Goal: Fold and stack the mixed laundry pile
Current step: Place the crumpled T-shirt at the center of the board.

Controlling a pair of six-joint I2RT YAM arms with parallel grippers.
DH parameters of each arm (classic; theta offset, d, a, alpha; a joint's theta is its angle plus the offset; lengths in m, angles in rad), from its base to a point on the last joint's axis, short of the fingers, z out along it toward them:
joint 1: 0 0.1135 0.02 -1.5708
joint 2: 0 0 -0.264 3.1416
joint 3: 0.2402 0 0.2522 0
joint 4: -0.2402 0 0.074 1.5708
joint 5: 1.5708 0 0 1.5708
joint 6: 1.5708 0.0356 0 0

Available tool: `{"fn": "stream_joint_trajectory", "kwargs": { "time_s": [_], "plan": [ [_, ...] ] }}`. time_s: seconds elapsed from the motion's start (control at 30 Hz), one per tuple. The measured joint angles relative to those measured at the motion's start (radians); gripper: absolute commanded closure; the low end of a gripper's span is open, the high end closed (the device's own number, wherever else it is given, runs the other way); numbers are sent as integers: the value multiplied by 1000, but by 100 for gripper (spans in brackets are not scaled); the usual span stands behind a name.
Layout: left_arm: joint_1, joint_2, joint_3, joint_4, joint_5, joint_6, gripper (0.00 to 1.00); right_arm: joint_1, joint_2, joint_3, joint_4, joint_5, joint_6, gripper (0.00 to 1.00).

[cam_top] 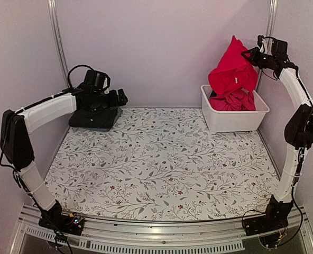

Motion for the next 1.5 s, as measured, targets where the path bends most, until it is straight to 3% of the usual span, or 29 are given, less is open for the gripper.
{"fn": "stream_joint_trajectory", "kwargs": {
  "time_s": [0.27, 0.57, 0.8, 1.03, 1.1, 1.17, 1.2, 1.23, 1.37, 1.5],
  "plan": [
    [16, -52, -8, 1, 10, -1, 0, 126, -114, -28, 47, -139, 63, 100],
    [98, -127, -114, 26, 154, -38, 0, 477, -170, -185, -15, -247, 21, 100],
    [202, -263, -301, 79, 276, -79, 0, 725, -38, -209, -232, -208, -150, 100],
    [237, -343, -413, 97, 361, -78, 0, 819, 210, -200, -386, -130, -262, 98],
    [236, -354, -441, 98, 377, -76, 0, 827, 295, -161, -421, -121, -274, 68],
    [233, -360, -468, 96, 393, -72, 0, 834, 379, -76, -460, -105, -272, 29],
    [230, -363, -481, 96, 397, -69, 0, 835, 411, -29, -471, -100, -268, 14],
    [226, -366, -491, 95, 398, -64, 0, 837, 432, 11, -475, -85, -266, 7],
    [167, -400, -524, 87, 392, -36, 0, 833, 397, -11, -463, -18, -251, 4],
    [66, -410, -526, 87, 377, -5, 0, 821, 239, -248, -455, 63, -234, 12]
  ]
}}
